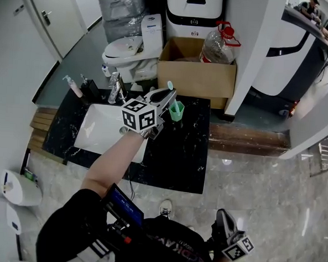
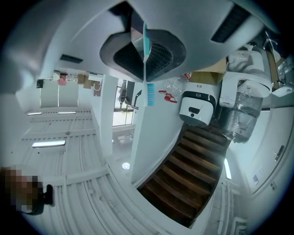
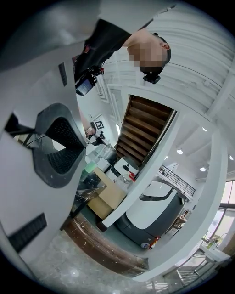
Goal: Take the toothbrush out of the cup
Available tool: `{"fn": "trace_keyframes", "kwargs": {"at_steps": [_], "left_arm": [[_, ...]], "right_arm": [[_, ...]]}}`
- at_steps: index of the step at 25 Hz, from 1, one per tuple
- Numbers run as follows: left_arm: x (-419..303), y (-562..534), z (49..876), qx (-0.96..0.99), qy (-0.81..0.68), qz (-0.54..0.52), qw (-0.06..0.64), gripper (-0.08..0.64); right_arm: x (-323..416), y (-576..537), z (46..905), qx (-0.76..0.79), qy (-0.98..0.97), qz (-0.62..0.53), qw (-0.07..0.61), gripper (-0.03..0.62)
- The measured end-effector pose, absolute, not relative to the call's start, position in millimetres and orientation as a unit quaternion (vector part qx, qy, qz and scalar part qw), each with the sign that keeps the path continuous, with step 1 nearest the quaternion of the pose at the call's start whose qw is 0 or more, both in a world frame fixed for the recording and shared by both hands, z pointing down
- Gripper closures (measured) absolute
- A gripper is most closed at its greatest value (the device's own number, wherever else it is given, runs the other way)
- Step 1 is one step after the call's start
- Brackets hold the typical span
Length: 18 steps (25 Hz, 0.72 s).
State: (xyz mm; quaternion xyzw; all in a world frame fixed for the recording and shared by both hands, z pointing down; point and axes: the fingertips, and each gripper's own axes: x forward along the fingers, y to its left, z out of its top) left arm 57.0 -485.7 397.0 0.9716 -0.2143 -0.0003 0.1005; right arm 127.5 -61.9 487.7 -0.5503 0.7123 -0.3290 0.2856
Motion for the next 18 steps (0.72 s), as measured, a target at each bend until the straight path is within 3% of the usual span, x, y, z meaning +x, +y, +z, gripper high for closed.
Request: {"fn": "trace_keyframes", "kwargs": {"at_steps": [18], "left_arm": [[26,-297,386,0.983,-0.155,0.021,0.092,0.540]], "right_arm": [[115,-55,469,-0.477,0.776,-0.314,0.269,0.581]]}}
